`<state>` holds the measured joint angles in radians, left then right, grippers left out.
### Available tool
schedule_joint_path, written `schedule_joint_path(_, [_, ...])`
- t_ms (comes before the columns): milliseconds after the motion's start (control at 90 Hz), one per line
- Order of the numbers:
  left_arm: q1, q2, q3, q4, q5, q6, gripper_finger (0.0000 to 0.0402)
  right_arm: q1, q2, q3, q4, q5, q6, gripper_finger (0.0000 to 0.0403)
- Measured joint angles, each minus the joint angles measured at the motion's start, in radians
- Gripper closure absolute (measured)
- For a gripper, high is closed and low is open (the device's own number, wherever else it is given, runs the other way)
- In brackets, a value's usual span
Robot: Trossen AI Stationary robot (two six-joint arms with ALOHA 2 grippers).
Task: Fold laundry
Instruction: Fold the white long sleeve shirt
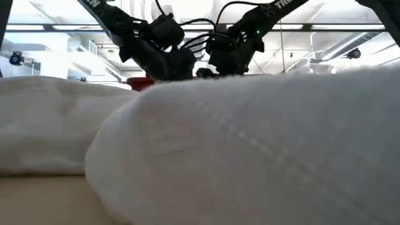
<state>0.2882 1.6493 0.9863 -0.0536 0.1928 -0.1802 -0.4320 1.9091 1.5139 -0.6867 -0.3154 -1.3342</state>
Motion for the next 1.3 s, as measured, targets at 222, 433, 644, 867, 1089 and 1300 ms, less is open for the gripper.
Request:
schedule_joint_path(222, [0.016, -0.007, -0.002, -0.066, 0.001, 0.01, 0.0032, 0.0, 0.0, 0.0, 0.011, 0.0, 0.0, 0.0403])
schedule_joint_path(433, [0.001, -0.072, -0.003, -0.108, 0.049, 0.083, 0.006, 0.0, 0.0, 0.0, 0.018, -0.002, 0.0, 0.0403])
schedule_joint_path(644, [0.001, -0.066, -0.032, -0.108, 0.037, 0.161, 0.0089, 0.0, 0.0, 0.0, 0.027, -0.002, 0.0, 0.0403])
schedule_joint_path(867, [0.009, -0.049, -0.088, -0.066, 0.01, 0.138, 0.0092, 0.0, 0.0, 0.0, 0.033, -0.002, 0.001, 0.0403])
schedule_joint_path(1089, [0.005, -0.049, -0.091, -0.014, 0.039, 0.138, 0.0131, 0.0, 0.0, 0.0, 0.043, -0.006, 0.002, 0.0403])
schedule_joint_path(1300, [0.016, -0.035, -0.091, -0.025, 0.042, 0.134, 0.0318, 0.0, 0.0, 0.0, 0.049, -0.006, 0.003, 0.0403])
